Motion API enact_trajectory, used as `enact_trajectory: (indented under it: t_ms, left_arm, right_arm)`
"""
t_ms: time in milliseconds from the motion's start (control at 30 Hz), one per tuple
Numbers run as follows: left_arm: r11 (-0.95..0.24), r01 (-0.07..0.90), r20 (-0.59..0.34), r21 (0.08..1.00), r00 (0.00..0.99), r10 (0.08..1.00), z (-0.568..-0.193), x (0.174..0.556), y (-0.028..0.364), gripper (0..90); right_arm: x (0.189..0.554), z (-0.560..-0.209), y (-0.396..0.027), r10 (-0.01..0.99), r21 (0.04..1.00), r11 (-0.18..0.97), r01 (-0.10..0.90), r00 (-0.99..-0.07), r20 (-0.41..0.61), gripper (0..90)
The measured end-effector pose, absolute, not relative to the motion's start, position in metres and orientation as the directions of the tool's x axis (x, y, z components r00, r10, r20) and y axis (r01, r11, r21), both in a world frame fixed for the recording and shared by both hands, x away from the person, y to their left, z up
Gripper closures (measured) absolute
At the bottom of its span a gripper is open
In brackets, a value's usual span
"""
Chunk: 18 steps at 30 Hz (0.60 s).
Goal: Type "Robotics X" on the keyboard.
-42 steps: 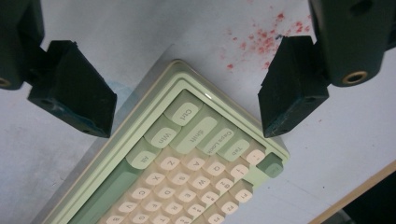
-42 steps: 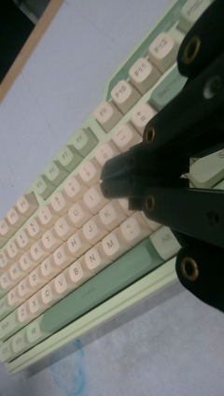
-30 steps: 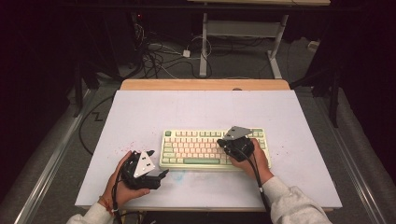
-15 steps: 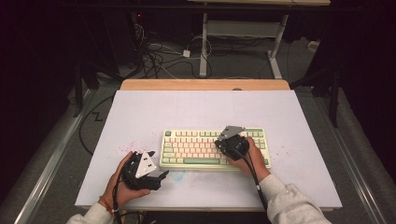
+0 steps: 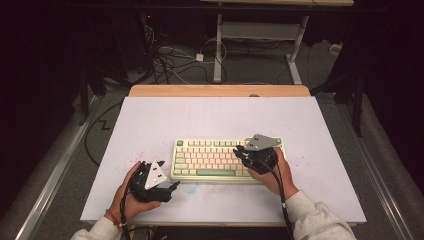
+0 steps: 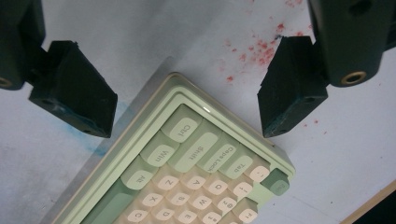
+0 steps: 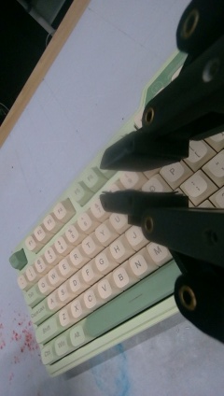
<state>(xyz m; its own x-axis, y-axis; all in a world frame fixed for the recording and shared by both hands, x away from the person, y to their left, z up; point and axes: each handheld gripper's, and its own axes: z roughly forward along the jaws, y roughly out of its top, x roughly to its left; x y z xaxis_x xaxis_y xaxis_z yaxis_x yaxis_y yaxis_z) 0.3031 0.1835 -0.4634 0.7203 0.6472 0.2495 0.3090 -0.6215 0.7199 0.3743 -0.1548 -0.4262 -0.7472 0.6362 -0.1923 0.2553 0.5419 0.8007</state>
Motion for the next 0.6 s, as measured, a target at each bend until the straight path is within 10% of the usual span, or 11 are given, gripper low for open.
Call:
enact_trajectory:
  t_ms: [600]
  left_arm:
    - [-0.608, 0.314, 0.234, 0.729, 0.721, 0.652, -0.462, 0.302, 0.182, 20.0]
  right_arm:
    - [0.348, -0.409, -0.182, 0.699, 0.874, 0.445, 0.197, -0.686, -0.201, 24.7]
